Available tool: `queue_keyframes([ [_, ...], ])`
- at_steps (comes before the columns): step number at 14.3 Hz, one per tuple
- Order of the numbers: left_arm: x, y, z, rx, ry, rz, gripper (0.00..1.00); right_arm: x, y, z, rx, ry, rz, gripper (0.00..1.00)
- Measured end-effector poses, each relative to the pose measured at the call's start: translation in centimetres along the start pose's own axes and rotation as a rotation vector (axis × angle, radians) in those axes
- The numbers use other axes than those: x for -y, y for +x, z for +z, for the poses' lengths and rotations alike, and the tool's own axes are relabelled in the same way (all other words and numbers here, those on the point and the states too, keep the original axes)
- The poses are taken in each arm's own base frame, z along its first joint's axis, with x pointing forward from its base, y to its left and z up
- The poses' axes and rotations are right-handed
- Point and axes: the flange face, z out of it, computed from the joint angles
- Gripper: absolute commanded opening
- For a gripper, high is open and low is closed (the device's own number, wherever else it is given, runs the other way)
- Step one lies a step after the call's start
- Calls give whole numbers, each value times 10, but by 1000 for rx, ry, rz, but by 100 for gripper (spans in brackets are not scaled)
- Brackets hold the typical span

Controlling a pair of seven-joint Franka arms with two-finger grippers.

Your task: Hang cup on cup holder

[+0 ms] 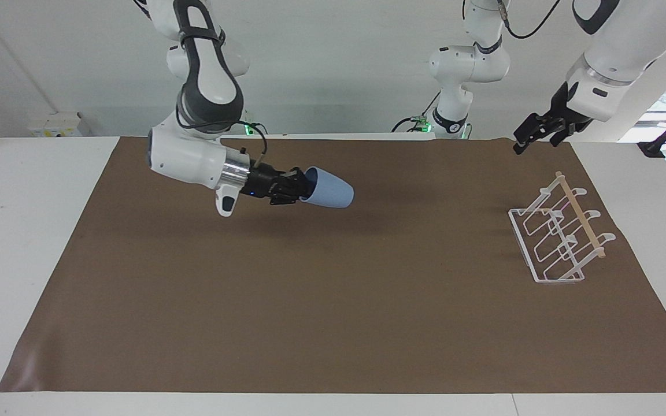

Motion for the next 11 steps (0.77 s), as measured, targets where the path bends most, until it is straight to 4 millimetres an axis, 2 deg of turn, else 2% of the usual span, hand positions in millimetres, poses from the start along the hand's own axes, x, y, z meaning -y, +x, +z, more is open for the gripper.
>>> queue_keyframes([
  [3, -63, -35, 8, -7, -83, -303, 100, 33, -34, 65, -82, 43, 72, 0],
  [5, -93, -56, 9, 3, -141, -499, 100, 45, -52, 90, -94, 66, 105, 0],
  [7, -105, -67, 14, 70, -171, -656, 100, 49, -59, 98, -91, 95, 135, 0],
  [11, -97, -67, 40, 137, -131, -848, 100, 50, -62, 102, -75, 106, 144, 0],
])
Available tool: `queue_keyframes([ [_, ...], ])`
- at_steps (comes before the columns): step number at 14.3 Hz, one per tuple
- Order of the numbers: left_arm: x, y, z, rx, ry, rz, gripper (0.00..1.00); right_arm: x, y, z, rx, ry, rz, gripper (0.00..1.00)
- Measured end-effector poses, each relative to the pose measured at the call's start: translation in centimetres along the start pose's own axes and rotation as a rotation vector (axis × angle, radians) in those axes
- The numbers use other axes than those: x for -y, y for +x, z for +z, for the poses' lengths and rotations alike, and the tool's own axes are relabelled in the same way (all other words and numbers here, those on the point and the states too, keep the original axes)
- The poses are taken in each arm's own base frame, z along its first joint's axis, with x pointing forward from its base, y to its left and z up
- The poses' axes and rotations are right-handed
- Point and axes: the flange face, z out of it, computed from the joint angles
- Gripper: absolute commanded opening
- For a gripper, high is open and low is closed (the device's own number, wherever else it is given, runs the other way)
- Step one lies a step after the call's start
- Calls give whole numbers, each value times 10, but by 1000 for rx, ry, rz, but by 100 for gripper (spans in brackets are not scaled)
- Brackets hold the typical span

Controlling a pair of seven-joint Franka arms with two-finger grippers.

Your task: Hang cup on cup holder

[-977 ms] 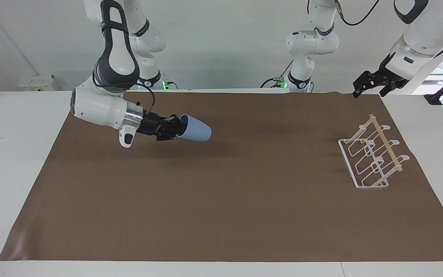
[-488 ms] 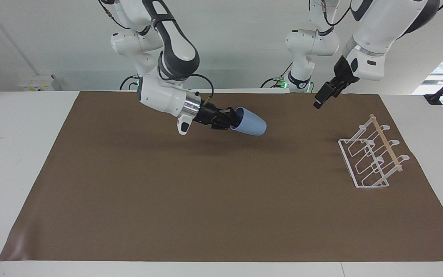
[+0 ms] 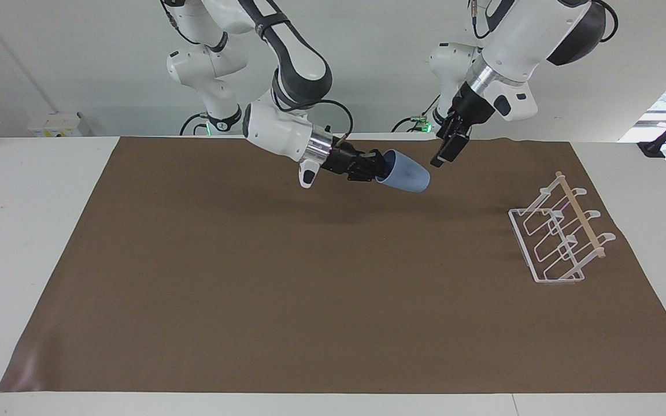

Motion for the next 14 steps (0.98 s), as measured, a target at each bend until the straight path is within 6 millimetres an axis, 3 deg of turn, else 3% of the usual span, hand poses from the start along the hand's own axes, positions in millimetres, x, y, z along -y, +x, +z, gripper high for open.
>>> queue_keyframes([
  [7, 4, 8, 25, 122, -49, -181, 100, 2, -8, 6, 44, 27, 24, 0],
  [14, 7, 14, 77, 122, -35, -213, 100, 1, -12, 12, 49, 23, 22, 0],
])
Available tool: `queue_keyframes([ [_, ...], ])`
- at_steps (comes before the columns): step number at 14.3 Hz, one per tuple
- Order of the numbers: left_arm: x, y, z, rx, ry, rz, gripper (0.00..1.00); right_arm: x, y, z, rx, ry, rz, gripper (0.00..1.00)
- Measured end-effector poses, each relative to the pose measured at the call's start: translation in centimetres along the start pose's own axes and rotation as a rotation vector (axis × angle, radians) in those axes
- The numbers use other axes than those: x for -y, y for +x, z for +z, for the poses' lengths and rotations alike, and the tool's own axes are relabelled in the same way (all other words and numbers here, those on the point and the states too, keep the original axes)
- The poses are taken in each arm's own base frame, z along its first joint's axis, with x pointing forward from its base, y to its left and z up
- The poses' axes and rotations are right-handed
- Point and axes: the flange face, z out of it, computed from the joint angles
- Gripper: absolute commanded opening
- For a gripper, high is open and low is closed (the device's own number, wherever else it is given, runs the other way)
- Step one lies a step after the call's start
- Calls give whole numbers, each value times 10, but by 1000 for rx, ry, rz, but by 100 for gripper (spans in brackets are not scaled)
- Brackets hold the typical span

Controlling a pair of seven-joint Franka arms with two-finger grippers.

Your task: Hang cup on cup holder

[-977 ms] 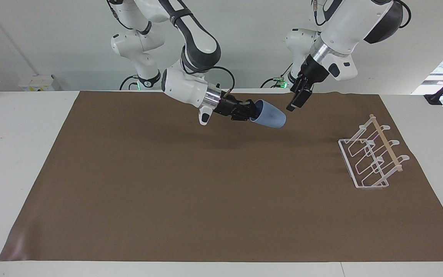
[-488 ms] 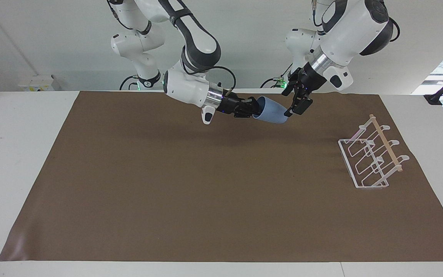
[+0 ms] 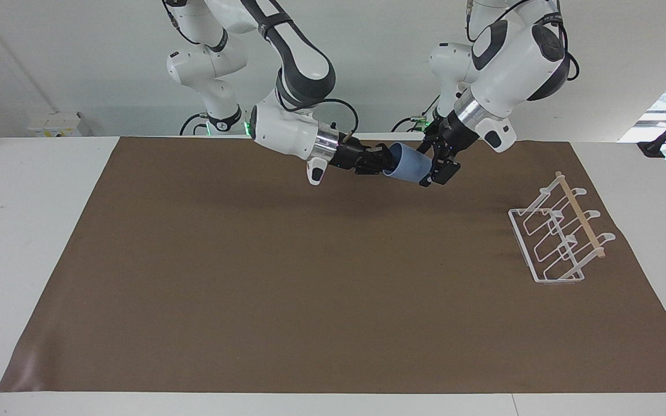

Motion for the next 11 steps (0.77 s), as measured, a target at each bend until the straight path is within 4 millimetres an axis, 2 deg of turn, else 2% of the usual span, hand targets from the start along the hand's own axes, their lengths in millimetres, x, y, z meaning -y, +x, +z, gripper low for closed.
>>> queue_keyframes([
  [1, 1, 2, 6, -3, 7, -4, 90, 0, -1, 1, 1, 0, -1, 0],
  [2, 1, 4, 9, -5, 14, -7, 26, 0, -1, 1, 2, 0, -1, 0],
  [3, 2, 5, 11, -6, 17, -9, 0, 0, -1, 1, 2, 0, -1, 0],
  [5, 3, 5, 12, -8, 24, -8, 0, 1, 0, 0, -3, 2, -1, 1],
  [7, 3, 5, 12, -7, 24, -9, 0, 1, 0, 0, -3, 2, -1, 7],
  [8, 3, 5, 12, -8, 25, -9, 0, 1, 0, 0, -3, 2, 2, 15],
  [9, 3, 5, 12, -6, 29, -11, 0, 1, -1, 0, 0, 3, 13, 37],
  [10, 3, 6, 10, 1, 35, -17, 0, 2, -1, 0, 3, 4, 23, 99],
  [11, 3, 7, 9, 13, 42, -25, 0, 4, -2, -1, 5, 6, 30, 99],
])
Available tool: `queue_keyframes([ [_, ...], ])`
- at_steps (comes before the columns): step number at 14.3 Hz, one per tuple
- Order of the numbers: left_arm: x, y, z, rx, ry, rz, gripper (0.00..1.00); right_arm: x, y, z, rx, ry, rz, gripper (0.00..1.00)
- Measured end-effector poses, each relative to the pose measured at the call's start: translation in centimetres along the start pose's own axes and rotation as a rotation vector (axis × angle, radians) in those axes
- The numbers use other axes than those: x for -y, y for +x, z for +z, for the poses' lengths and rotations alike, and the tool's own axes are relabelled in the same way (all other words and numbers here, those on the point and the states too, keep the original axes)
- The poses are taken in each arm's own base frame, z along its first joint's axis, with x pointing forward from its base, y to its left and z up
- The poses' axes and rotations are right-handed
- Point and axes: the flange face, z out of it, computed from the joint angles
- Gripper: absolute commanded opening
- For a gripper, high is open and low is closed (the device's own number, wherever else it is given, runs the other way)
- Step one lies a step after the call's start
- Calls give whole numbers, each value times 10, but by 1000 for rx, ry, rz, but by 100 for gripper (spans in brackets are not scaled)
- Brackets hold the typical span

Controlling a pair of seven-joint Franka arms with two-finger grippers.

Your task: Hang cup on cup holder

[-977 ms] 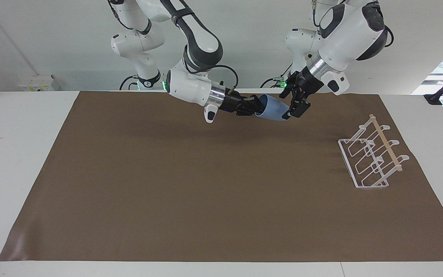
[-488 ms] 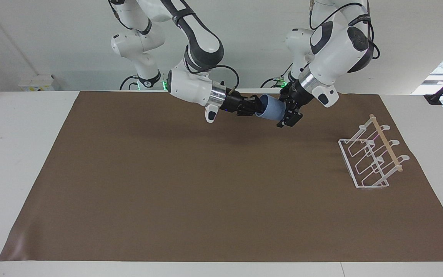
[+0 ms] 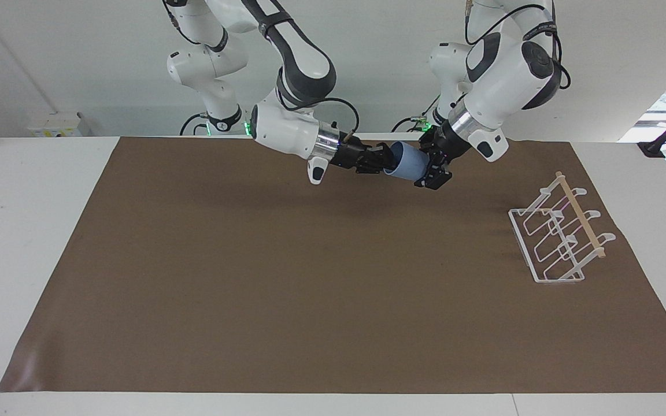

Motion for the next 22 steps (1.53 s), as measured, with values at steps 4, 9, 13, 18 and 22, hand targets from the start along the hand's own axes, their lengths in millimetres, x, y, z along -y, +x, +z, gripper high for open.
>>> queue_keyframes([
  [4, -2, 1, -8, 29, 2, -25, 0, 3, 4, -6, -72, 0, 16, 99],
  [9, -13, 5, -37, 2, -18, -35, 0, 18, 21, -60, -174, 46, 10, 99],
  [13, -31, 45, -80, -218, -28, -35, 0, -1, 65, -164, -164, -9, -17, 99],
  [18, -43, 81, -89, -750, -69, 55, 0, -61, 113, -310, -180, -439, -112, 99],
  [22, -75, 115, -73, -1220, -40, 150, 0, -98, 119, -364, -159, -866, -187, 99],
])
